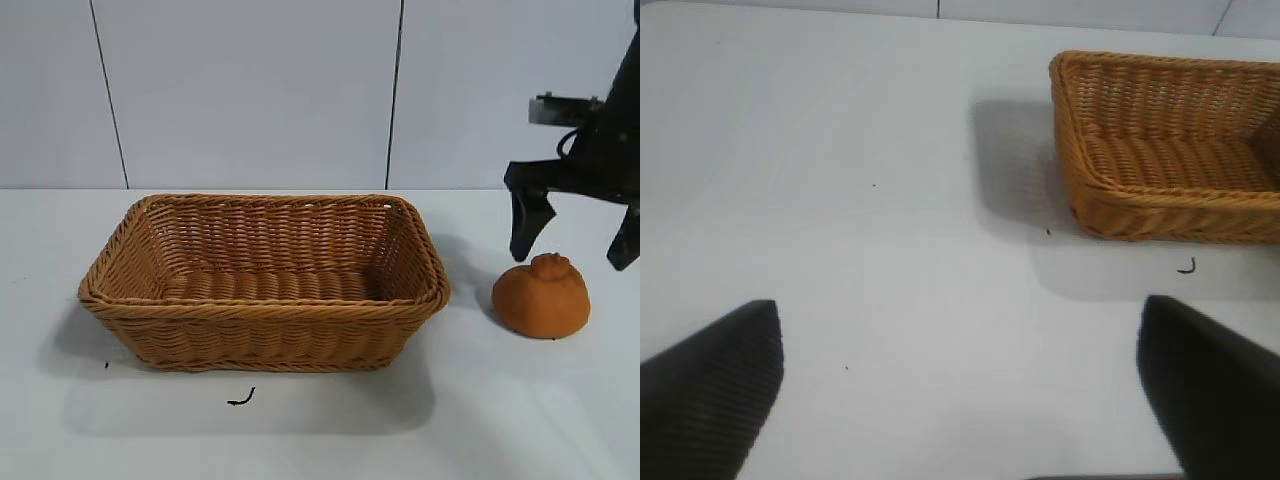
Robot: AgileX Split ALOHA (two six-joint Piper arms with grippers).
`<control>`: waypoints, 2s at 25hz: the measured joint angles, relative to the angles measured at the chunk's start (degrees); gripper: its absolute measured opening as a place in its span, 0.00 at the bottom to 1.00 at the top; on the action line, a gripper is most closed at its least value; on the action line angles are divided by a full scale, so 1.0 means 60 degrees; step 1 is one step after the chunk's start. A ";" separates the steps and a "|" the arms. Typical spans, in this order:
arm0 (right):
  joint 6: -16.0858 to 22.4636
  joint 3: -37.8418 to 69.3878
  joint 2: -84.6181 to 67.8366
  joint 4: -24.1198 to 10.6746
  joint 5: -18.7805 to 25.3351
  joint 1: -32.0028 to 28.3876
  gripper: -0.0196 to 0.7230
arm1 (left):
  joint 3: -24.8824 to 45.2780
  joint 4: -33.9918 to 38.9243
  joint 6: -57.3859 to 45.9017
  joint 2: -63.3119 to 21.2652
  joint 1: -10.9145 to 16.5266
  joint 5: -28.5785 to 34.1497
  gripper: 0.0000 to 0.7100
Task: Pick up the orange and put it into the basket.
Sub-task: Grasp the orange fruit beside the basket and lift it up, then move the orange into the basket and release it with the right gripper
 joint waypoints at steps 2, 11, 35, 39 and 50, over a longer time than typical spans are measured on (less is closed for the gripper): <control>0.0000 0.0000 0.0014 0.0007 -0.0159 0.0000 0.96 | 0.0000 0.0000 0.0000 0.0000 0.0000 0.0000 0.98; 0.0020 -0.0011 0.0014 0.0019 -0.0168 0.0000 0.35 | 0.0000 0.0000 0.0000 0.0000 0.0000 0.0000 0.98; -0.0127 -0.2665 -0.1840 0.0049 0.2928 0.0000 0.16 | 0.0000 0.0019 0.0000 0.0000 0.0000 -0.0008 0.98; -0.0166 -0.3203 -0.1885 0.0135 0.3257 0.0021 0.16 | 0.0000 0.0019 0.0000 0.0000 0.0000 -0.0008 0.98; -0.0166 -0.3342 -0.1885 0.0444 0.3089 0.2372 0.16 | 0.0000 0.0019 0.0000 0.0000 0.0000 -0.0008 0.98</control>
